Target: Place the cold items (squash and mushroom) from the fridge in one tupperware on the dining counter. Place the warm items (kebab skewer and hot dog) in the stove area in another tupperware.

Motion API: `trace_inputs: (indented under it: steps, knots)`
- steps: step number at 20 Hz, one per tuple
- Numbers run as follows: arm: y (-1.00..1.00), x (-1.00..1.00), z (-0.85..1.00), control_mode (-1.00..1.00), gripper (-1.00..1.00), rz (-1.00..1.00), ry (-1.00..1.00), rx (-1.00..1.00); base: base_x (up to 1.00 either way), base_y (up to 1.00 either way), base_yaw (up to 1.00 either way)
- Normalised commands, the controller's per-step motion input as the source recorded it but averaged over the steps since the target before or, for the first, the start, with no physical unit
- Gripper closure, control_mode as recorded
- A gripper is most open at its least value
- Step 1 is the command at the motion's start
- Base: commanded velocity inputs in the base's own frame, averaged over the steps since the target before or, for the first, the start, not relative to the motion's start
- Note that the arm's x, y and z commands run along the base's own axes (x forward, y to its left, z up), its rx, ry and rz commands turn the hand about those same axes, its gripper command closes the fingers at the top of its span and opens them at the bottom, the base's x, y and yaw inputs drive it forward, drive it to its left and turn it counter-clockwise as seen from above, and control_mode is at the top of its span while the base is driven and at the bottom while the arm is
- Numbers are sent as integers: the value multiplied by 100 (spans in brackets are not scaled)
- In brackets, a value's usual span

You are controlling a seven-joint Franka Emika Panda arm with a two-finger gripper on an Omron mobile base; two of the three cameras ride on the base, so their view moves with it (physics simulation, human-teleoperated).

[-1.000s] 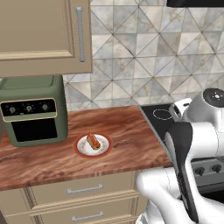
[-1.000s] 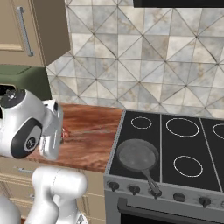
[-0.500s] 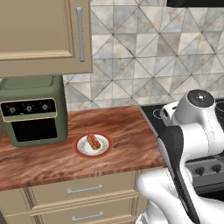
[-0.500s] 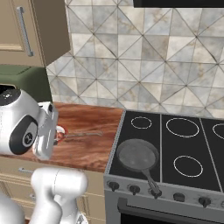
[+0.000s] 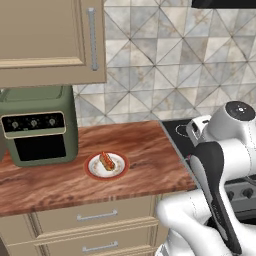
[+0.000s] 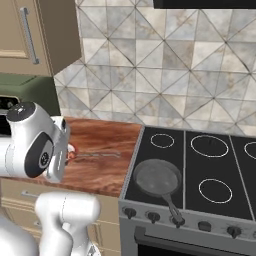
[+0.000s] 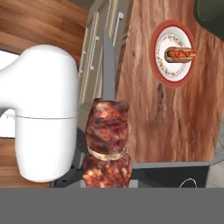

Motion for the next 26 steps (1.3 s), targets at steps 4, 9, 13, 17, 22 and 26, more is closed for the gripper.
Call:
trace_inputs:
  steps: [4,9,13,17,22,26]
  knots:
    - [0,0,0,100,100,0,0,0,-33,-12,24]
    - [0,0,0,100,100,0,0,0,-53,0,28]
    - [0,0,0,100,100,0,0,0,-86,0,21]
    - [0,0,0,100,100,0,0,0,-96,0,27]
    - [0,0,0,100,100,0,0,0,-74,16,48]
    - [0,0,0,100,100,0,0,0,-50,28,59]
